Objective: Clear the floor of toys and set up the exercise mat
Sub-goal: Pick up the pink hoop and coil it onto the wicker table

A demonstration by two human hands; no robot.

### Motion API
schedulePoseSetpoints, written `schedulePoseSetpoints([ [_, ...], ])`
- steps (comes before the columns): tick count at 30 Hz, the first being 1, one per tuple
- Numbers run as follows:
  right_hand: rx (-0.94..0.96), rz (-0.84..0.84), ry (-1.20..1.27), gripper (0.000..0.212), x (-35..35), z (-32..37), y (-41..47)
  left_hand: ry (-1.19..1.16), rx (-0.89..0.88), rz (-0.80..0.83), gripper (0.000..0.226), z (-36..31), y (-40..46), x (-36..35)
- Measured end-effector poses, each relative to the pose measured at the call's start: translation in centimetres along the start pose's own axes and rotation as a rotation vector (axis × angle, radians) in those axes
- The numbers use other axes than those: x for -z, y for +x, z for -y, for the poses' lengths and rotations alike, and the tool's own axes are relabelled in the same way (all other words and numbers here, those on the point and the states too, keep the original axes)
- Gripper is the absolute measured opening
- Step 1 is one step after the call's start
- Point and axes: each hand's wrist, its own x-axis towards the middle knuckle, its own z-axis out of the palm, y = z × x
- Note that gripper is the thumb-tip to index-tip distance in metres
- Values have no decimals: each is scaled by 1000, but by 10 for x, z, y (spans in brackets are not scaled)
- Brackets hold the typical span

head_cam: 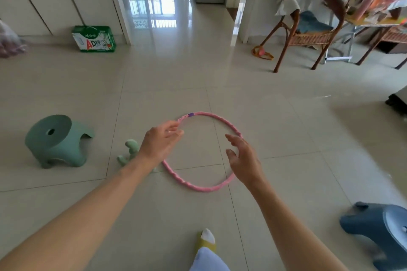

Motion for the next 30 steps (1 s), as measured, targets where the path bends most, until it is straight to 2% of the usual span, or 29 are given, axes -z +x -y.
schedulePoseSetpoints([
  [8, -31, 110, 4, 44, -13, -38, 69, -26, 103, 64, 33, 12, 74, -48],
  [17, -171, 178, 24, 45, -75, -89, 96, 52, 186, 176, 35, 77, 127, -93],
  [30, -365, 263, 49, 41, -231, -207, 113, 78, 363, 300, 35, 238, 169, -190],
])
